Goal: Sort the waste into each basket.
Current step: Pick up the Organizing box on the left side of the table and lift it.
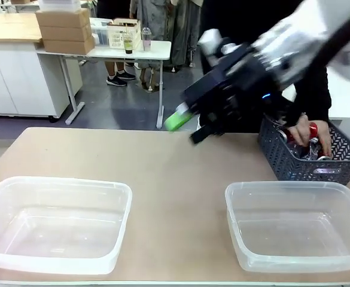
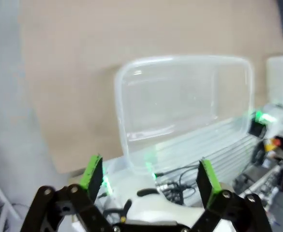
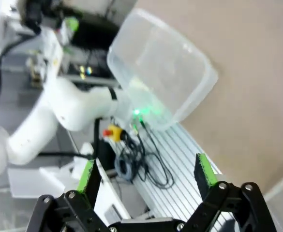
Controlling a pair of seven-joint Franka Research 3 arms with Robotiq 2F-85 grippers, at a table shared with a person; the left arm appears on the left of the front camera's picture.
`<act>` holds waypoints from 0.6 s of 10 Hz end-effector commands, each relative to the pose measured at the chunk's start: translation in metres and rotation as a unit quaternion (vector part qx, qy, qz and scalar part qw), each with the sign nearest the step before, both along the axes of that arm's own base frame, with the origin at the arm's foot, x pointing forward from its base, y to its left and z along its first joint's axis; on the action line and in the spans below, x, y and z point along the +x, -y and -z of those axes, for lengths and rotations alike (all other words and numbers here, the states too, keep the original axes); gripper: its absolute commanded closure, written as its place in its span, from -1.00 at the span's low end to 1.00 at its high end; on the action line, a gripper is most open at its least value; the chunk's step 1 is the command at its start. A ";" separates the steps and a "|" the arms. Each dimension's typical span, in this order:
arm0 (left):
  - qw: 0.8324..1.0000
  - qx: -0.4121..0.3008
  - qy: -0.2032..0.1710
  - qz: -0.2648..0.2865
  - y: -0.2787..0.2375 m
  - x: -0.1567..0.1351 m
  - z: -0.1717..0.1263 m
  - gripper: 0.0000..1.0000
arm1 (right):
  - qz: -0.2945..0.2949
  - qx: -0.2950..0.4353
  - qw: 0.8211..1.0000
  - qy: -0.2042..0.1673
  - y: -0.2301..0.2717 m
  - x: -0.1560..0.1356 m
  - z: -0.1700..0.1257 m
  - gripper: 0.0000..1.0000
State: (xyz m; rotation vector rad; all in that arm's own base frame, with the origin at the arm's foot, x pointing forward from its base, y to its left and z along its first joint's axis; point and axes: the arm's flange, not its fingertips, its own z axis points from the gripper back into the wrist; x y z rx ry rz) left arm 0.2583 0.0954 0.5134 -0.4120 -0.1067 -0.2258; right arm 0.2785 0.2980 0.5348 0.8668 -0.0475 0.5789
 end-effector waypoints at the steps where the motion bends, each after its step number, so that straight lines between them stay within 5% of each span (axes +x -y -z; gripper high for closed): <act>1: 0.999 -0.029 -0.020 0.017 0.006 -0.014 0.020 -1.00 | -0.066 -0.025 0.997 -0.023 -0.024 0.002 0.021 -1.00; 2: 1.000 0.000 0.000 0.000 0.000 0.000 0.000 -1.00 | 0.000 0.000 1.000 0.000 0.000 0.000 0.000 -1.00; 4: 1.000 0.000 0.000 0.000 0.000 0.000 0.000 -1.00 | 0.000 0.000 1.000 0.000 0.000 0.000 0.000 -1.00; 5: 1.000 -0.011 -0.005 0.013 0.006 -0.005 0.012 -1.00 | -0.030 -0.010 0.999 -0.010 -0.020 -0.004 0.015 -1.00; 6: 0.998 0.058 0.003 -0.024 0.017 0.003 0.012 -1.00 | 0.021 -0.061 0.998 -0.028 -0.058 -0.011 0.013 -1.00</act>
